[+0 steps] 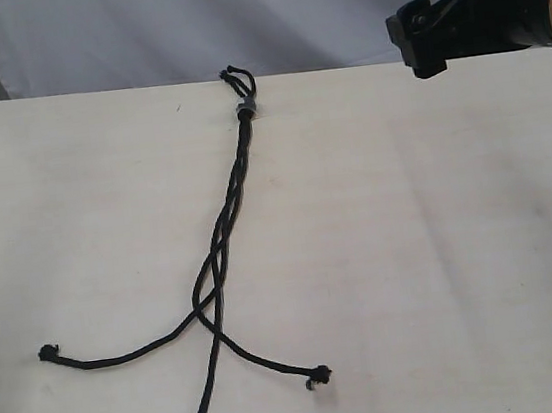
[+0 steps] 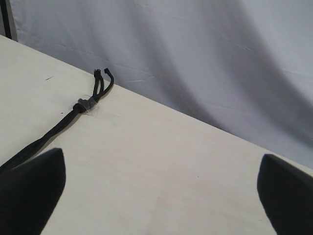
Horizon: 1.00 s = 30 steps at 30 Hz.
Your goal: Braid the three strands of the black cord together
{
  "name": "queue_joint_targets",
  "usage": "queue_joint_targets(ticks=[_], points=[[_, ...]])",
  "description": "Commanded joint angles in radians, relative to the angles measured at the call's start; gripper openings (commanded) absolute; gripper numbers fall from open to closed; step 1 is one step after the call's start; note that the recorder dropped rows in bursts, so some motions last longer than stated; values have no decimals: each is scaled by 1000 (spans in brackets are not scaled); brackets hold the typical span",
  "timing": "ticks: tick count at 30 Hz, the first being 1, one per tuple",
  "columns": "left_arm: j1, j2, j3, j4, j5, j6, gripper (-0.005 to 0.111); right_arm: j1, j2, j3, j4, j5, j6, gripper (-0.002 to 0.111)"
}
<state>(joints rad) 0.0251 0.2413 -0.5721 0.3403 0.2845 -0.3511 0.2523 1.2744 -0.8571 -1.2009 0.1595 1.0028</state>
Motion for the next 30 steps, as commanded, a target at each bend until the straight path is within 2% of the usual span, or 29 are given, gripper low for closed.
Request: queue_joint_targets(ticks=[1, 5, 12, 16, 21, 24, 27, 30], points=[[78, -19, 8, 21, -5, -10, 0, -7, -1, 4, -6, -2, 9, 99], [78, -23, 85, 7, -49, -8, 0, -7, -1, 4, -6, -2, 9, 99], [78, -60, 398, -185, -274, 176, 0, -7, -1, 4, -6, -2, 9, 99], [78, -60, 572, -199, -538, 183, 0, -7, -1, 4, -6, -2, 9, 99], [78, -78, 572, -199, -454, 156, 0, -7, -1, 4, -6, -2, 9, 99], [78, -150, 572, -214, -333, 155, 0, -7, -1, 4, -6, -2, 4, 99], [78, -203, 572, -305, -231, 257, 0, -7, -1, 4, -6, -2, 4, 99], [78, -218, 572, -321, -192, 283, 0, -7, -1, 4, -6, -2, 4, 99]])
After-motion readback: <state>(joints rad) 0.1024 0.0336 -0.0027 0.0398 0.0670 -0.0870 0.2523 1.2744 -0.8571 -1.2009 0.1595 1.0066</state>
